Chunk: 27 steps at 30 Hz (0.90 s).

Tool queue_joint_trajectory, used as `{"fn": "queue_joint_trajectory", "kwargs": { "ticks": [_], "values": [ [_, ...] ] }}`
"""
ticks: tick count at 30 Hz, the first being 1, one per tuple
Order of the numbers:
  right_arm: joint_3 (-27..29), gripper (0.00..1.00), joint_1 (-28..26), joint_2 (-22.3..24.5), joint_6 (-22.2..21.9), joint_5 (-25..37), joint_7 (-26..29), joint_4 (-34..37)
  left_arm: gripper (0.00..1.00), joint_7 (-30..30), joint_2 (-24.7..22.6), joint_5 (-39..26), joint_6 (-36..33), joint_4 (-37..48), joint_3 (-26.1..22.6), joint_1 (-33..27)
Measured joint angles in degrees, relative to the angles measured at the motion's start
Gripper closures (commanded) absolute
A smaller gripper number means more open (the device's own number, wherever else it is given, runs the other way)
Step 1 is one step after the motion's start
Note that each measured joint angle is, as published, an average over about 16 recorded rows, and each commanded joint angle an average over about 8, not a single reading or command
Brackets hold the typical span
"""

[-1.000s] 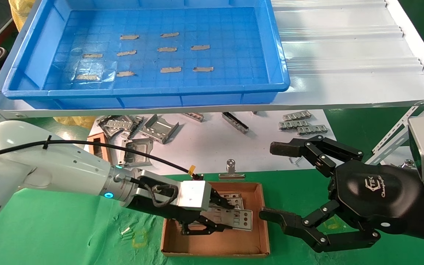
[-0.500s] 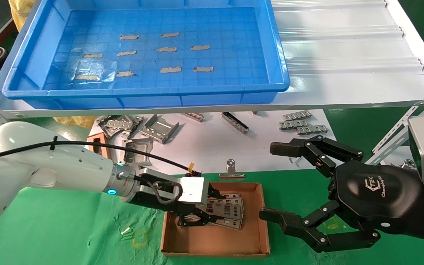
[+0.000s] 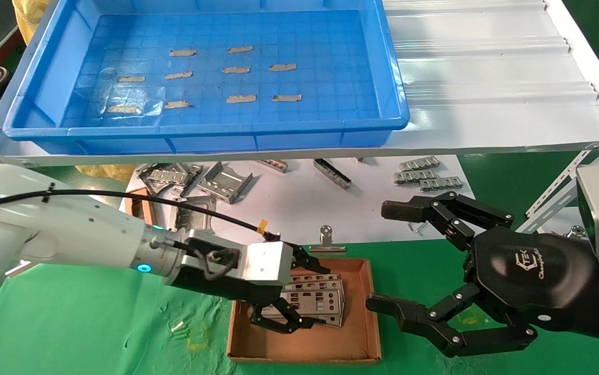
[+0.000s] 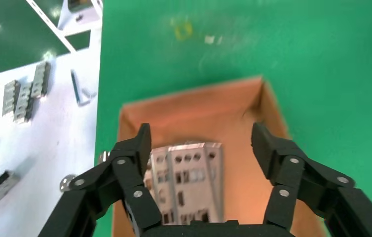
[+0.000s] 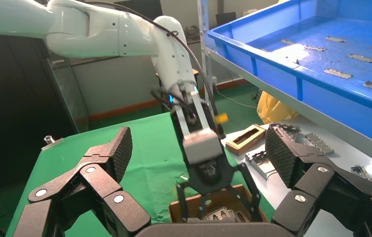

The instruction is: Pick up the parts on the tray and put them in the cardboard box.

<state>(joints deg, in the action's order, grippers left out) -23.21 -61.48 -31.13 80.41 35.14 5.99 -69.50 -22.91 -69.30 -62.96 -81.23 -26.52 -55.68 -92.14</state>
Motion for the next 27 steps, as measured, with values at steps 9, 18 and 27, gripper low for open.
{"fn": "queue_joint_trajectory", "kwargs": {
  "ticks": [9,18,27],
  "values": [
    [0.0,0.0,0.0,0.0,0.0,0.0,0.0,0.0,0.0,0.0,3.0,6.8,-8.3,1.9,3.2,0.3],
    [0.0,0.0,0.0,0.0,0.0,0.0,0.0,0.0,0.0,-0.1,4.3,9.1,-10.5,2.3,4.4,1.0],
    [0.0,0.0,0.0,0.0,0.0,0.0,0.0,0.0,0.0,2.5,6.5,9.8,-9.7,-1.7,7.1,3.3]
  ]
}}
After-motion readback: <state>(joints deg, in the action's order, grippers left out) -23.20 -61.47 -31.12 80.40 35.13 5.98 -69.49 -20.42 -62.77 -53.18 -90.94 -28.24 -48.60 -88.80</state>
